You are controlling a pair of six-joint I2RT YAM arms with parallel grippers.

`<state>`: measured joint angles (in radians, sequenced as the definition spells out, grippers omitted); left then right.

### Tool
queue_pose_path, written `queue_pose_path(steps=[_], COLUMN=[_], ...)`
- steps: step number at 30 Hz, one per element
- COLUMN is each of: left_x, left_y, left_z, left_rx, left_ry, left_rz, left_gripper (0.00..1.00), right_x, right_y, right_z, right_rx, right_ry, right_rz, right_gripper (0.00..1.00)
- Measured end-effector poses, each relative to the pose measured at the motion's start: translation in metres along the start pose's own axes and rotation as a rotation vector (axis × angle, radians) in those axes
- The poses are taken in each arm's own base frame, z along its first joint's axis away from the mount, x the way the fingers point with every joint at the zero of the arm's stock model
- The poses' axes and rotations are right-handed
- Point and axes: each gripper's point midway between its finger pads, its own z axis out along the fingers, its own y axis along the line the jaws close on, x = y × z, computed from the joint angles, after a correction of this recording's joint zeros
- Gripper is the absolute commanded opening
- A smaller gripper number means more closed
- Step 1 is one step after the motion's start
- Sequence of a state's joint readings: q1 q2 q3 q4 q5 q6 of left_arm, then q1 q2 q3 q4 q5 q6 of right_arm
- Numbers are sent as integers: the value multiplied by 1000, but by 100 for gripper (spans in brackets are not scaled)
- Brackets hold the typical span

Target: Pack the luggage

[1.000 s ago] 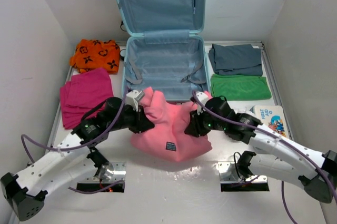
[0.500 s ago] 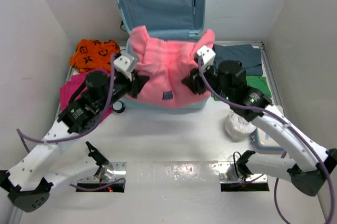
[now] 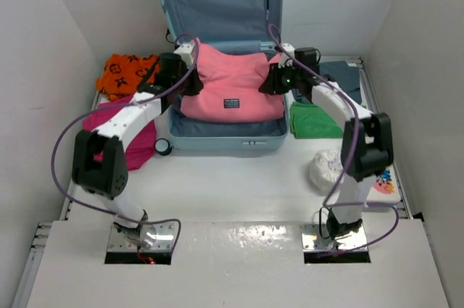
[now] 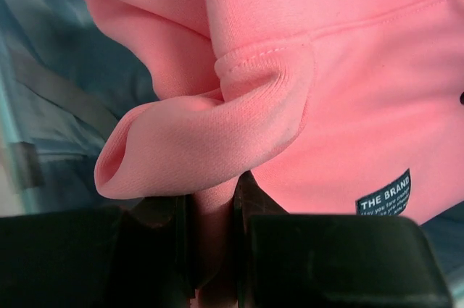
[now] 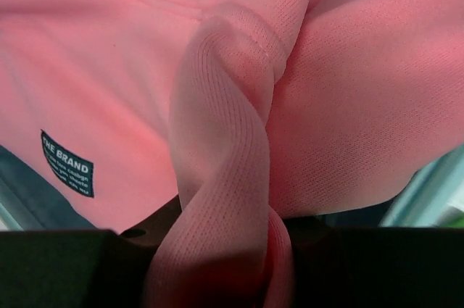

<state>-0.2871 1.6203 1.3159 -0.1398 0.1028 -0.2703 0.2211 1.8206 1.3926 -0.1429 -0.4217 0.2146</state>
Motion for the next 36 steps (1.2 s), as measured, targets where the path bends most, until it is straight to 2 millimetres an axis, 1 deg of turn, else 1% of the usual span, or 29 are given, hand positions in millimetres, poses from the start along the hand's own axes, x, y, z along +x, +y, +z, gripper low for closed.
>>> queue_pose_path(steps=[2,4,6,9,13,17,20,24,25,26,27,29,30,31,32,34,35,36], left_x=[18,38,54,64,78,92,102,117,120,124,129,137,139,140,141,138,136,133], left_y=[11,18,22,24,34,41,43,42,43,44,45,48,50,52,55,59,61,63], left_z=[17,24,23,20,15,9,6,9,11,13,15,18,19,20,19,19,18,18], left_rx=[-8,-23,-41,-61,-114,-186,-221,-259,-268,-276,-285,-304,-312,-321,-339,-362,-371,-379], left_ry=[63,128,187,224,268,315,339,370,375,383,393,411,415,418,421,419,417,414], left_rz=[-50,-88,-113,-129,-132,-111,-103,-108,-110,-110,-110,-109,-109,-102,-100,-91,-83,-72], left_gripper=[0,0,0,0,0,0,0,0,4,9,21,29,43,50,56,62,65,67], right_x=[14,32,49,70,82,92,98,101,104,106,109,112,112,112,111,112,113,115], right_y=[-7,-10,-9,-3,10,20,18,6,3,2,0,0,0,0,0,-3,-5,-7], right_z=[17,28,35,36,34,37,38,44,46,48,49,50,50,50,50,48,46,44], right_rx=[-28,-53,-72,-85,-90,-63,-26,23,36,45,57,73,80,88,97,120,134,150], right_ry=[64,132,194,271,324,365,384,415,425,434,445,460,465,469,472,484,494,504], right_rz=[70,127,172,235,255,232,209,178,167,154,139,104,89,72,59,31,20,8], right_gripper=[0,0,0,0,0,0,0,0,0,5,7,15,21,32,39,54,64,67])
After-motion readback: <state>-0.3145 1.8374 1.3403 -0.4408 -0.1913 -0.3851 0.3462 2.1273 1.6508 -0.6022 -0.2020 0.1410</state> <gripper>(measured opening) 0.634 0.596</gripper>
